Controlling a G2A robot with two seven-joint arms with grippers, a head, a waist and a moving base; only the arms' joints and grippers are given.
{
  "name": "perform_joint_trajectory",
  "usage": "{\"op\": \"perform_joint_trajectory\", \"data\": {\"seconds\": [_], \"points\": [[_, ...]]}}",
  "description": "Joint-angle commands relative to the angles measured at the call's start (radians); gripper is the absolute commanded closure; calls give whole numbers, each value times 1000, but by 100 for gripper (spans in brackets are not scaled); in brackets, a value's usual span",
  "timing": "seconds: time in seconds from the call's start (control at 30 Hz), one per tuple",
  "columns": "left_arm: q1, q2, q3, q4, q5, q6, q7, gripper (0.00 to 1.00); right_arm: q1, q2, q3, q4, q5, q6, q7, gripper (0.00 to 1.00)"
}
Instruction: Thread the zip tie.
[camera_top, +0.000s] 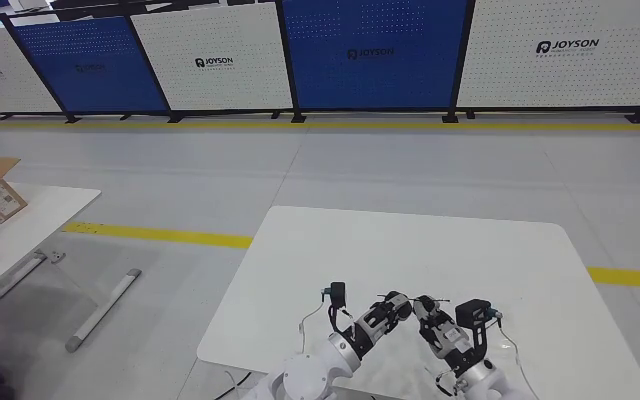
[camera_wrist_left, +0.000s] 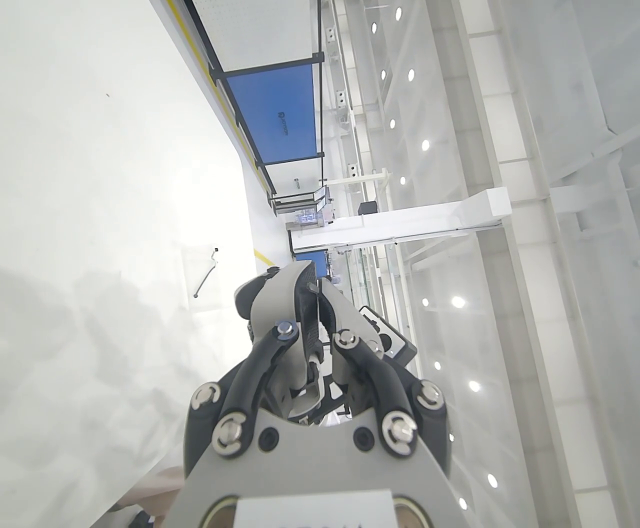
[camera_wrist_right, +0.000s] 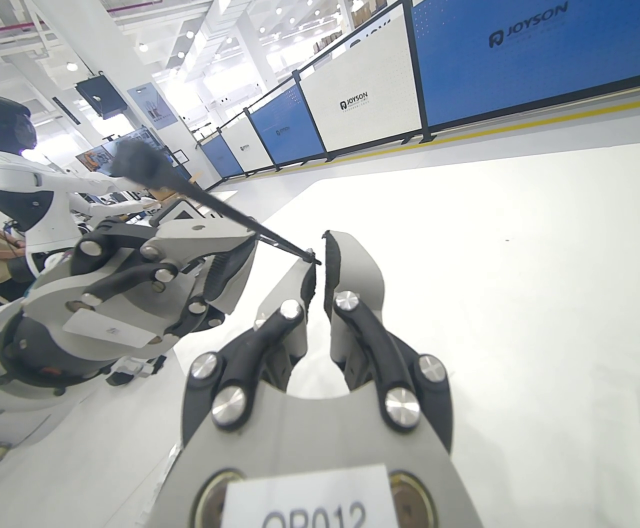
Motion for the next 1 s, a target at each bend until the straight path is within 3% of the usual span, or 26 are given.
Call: {"op": "perform_joint_trajectory", "data": {"seconds": [0.0,0.27,0.97], "points": [[0,0,0,-1,-1,-1,1,100,-1,0,0,0,2,2,0,100],[1,1,2,-6,0,-6,-1,100,-1,0,0,-2,-1,5,7,100],[19,5,-1,-28,-18,-76,-37,100,2,1,-7,1,2,-19,31,100]]}}
